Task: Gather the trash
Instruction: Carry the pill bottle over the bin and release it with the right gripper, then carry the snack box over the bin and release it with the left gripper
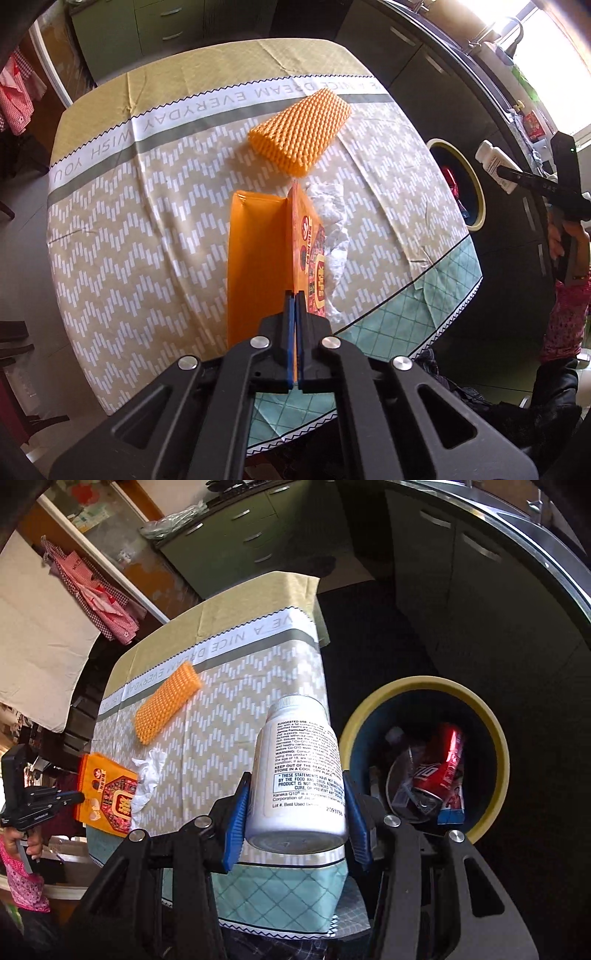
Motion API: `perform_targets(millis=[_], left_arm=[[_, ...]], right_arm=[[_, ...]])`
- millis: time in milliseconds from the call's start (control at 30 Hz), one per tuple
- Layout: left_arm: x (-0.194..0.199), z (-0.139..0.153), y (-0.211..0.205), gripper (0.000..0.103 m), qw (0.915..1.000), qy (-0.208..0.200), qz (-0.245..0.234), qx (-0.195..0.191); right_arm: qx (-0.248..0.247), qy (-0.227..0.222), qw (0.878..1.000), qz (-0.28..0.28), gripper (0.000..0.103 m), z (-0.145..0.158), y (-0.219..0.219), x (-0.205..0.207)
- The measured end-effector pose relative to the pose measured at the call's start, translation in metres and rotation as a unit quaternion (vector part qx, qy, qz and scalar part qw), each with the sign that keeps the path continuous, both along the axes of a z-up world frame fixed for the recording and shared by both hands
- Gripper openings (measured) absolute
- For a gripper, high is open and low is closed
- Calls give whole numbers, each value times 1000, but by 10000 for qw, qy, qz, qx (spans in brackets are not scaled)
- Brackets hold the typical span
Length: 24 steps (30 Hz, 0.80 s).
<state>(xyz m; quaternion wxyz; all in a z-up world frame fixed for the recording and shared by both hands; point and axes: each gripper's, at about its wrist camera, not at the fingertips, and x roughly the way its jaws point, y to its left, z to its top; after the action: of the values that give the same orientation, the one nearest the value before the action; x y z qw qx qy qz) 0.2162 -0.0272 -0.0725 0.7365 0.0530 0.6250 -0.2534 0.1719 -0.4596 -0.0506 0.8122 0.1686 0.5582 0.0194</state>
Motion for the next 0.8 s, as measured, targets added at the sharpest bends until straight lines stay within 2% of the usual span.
perform_targets(millis=[267, 533, 600, 800], left_arm=[[-8, 21, -23, 0, 9995, -162, -267, -71], [-12, 49, -65, 1, 9970, -378, -657, -166], [-13, 56, -81, 1, 9957, -400, -806, -200], [-13, 73, -150, 1, 9885, -539, -1386, -274]], right_arm=[[-611, 402, 9951, -667, 47, -54, -60, 7], [-856, 945, 9876, -921, 47, -107, -95, 20], [-795, 980, 9872, -976, 55, -113, -102, 17], [-558, 647, 9904, -1086, 55, -95, -120, -10]])
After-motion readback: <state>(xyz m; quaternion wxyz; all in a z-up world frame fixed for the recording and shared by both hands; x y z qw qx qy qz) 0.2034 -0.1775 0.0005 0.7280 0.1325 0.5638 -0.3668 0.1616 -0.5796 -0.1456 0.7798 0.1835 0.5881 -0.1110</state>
